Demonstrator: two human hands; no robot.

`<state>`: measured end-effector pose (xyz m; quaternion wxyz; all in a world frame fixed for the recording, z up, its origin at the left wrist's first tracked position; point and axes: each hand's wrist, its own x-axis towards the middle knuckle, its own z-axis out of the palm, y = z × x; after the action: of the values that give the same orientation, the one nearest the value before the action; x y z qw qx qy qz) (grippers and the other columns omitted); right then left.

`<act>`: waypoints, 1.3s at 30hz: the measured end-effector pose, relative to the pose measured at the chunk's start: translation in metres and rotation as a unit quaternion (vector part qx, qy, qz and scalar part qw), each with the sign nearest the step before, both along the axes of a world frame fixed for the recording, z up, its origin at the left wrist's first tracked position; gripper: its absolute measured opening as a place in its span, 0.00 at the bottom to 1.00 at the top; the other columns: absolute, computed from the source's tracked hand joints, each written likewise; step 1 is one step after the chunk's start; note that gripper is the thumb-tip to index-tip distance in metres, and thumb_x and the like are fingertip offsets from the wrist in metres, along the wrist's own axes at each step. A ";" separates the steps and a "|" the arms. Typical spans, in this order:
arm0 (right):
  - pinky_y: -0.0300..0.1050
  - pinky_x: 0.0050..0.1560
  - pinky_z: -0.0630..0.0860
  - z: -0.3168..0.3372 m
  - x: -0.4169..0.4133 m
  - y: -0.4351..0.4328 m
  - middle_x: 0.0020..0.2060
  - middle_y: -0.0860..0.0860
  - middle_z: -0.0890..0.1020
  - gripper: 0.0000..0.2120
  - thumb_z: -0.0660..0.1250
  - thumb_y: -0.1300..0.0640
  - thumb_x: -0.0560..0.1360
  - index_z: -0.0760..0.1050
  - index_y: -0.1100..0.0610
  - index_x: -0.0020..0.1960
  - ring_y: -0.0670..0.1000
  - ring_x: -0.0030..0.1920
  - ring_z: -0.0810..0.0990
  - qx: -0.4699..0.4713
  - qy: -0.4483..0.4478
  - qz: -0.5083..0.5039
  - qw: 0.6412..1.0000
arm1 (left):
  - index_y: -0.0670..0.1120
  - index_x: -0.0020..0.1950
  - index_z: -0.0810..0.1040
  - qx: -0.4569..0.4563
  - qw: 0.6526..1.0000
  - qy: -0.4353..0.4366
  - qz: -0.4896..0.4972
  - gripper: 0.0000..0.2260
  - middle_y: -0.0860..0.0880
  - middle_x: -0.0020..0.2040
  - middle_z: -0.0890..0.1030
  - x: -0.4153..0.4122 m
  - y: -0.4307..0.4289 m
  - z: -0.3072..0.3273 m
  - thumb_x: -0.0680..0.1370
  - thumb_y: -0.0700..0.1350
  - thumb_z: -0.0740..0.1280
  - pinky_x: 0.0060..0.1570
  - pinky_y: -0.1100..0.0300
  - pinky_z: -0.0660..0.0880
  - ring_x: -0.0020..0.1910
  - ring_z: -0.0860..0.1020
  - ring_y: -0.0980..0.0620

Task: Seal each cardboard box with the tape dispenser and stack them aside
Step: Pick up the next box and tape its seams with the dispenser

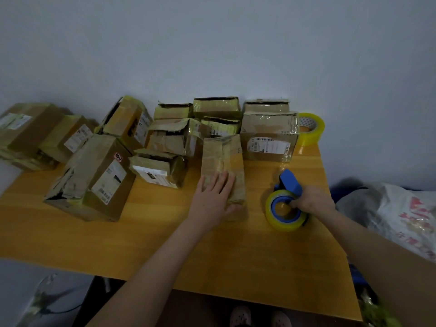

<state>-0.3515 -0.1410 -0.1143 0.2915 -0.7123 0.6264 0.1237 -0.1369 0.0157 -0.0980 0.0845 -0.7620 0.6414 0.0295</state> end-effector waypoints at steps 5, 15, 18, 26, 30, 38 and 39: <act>0.43 0.27 0.66 0.018 0.010 -0.008 0.30 0.53 0.72 0.12 0.72 0.59 0.72 0.69 0.59 0.37 0.50 0.28 0.70 0.041 -0.129 -0.041 0.990 | 0.51 0.77 0.33 0.014 1.000 0.008 -0.007 0.48 0.50 0.78 0.37 -0.001 0.003 0.005 0.70 0.75 0.52 0.74 0.46 0.37 0.77 0.38 0.50; 0.41 0.35 0.73 0.116 0.027 -0.026 0.45 0.51 0.77 0.24 0.78 0.61 0.65 0.70 0.53 0.55 0.51 0.40 0.79 0.063 -0.288 0.063 0.954 | 0.50 0.70 0.69 -0.156 0.863 0.443 0.185 0.25 0.48 0.66 0.75 0.003 -0.012 0.049 0.78 0.61 0.60 0.52 0.61 0.76 0.59 0.75 0.55; 0.45 0.44 0.79 0.133 0.030 -0.023 0.49 0.51 0.79 0.28 0.79 0.59 0.64 0.70 0.50 0.59 0.52 0.44 0.82 0.061 -0.306 0.136 0.940 | 0.46 0.61 0.76 -0.180 0.667 0.658 0.298 0.25 0.48 0.57 0.81 0.002 -0.023 0.074 0.76 0.64 0.58 0.42 0.63 0.77 0.51 0.80 0.54; 0.46 0.49 0.80 0.140 0.043 -0.007 0.53 0.46 0.78 0.30 0.80 0.55 0.62 0.69 0.45 0.58 0.49 0.49 0.81 0.012 -0.306 0.301 0.903 | 0.42 0.51 0.80 -0.160 0.582 0.710 0.362 0.09 0.47 0.41 0.82 0.009 -0.023 0.089 0.77 0.46 0.69 0.35 0.62 0.76 0.40 0.80 0.53; 0.44 0.49 0.80 0.138 0.045 -0.003 0.55 0.42 0.76 0.33 0.81 0.51 0.62 0.68 0.44 0.62 0.47 0.51 0.80 0.004 -0.290 0.324 0.900 | 0.41 0.53 0.80 -0.193 0.635 0.655 0.360 0.07 0.48 0.36 0.81 0.011 -0.012 0.082 0.79 0.41 0.66 0.34 0.63 0.74 0.35 0.79 0.55; 0.34 0.47 0.73 0.134 0.034 0.007 0.54 0.38 0.74 0.31 0.78 0.51 0.66 0.68 0.41 0.64 0.41 0.52 0.76 -0.022 -0.280 0.374 0.884 | 0.43 0.47 0.80 -0.225 0.661 0.616 0.364 0.05 0.49 0.38 0.80 0.026 0.026 0.067 0.77 0.44 0.68 0.32 0.65 0.75 0.37 0.79 0.55; 0.34 0.46 0.74 0.135 0.028 0.006 0.54 0.39 0.75 0.30 0.77 0.50 0.65 0.69 0.39 0.62 0.40 0.51 0.76 -0.018 -0.275 0.373 0.886 | 0.43 0.47 0.80 -0.235 0.652 0.615 0.376 0.05 0.49 0.38 0.80 0.035 0.034 0.066 0.77 0.44 0.68 0.31 0.65 0.75 0.36 0.78 0.55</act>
<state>-0.3232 -0.1349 0.0206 0.3715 -0.9040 0.2115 0.0109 -0.1021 0.0497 -0.0324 -0.5295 -0.7398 0.1904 0.3688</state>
